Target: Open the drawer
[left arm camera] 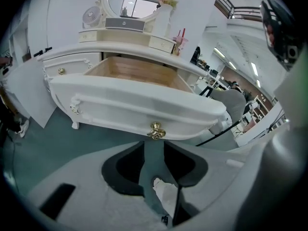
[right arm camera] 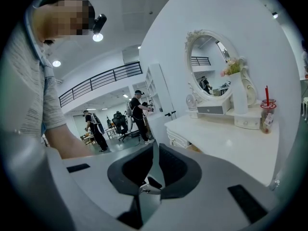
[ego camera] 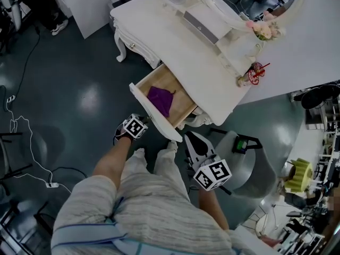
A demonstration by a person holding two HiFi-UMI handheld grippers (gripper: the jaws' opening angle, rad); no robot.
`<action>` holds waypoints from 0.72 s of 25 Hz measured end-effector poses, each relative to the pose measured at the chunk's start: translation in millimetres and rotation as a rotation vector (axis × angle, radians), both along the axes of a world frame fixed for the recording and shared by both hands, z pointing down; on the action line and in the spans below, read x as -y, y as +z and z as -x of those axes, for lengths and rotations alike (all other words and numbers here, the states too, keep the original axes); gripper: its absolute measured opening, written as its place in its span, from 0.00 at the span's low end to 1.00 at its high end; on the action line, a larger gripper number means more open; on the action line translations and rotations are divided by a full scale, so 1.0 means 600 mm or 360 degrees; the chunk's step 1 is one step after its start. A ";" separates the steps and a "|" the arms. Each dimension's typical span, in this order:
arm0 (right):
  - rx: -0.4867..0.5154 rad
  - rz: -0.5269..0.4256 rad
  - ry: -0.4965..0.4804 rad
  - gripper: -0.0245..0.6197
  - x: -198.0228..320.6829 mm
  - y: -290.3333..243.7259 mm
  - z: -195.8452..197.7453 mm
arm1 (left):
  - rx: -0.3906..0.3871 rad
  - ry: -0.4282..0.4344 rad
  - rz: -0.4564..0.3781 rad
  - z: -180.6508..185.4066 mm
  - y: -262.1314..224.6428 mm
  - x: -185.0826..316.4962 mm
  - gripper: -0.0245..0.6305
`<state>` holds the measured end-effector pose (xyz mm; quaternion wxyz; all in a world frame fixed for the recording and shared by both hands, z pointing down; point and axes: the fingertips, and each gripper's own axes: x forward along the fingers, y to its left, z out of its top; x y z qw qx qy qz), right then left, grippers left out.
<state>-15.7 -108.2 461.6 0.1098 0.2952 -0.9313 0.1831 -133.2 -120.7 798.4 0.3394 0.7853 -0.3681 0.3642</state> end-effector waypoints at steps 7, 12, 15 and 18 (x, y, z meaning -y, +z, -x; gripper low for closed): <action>0.0027 -0.0024 -0.0028 0.06 -0.002 -0.010 0.014 | -0.0153 -0.0055 -0.0161 0.016 -0.075 -0.016 0.25; 0.0033 -0.0037 -0.0036 0.06 -0.003 -0.013 0.023 | -0.0325 -0.0143 -0.0379 0.023 -0.165 -0.013 0.13; 0.0035 -0.0039 -0.0048 0.06 -0.010 -0.015 0.027 | -0.0423 -0.0175 -0.0497 0.019 -0.226 -0.015 0.08; 0.0026 -0.0046 -0.0034 0.06 -0.013 -0.016 0.028 | -0.0538 -0.0189 -0.0623 0.010 -0.295 -0.014 0.07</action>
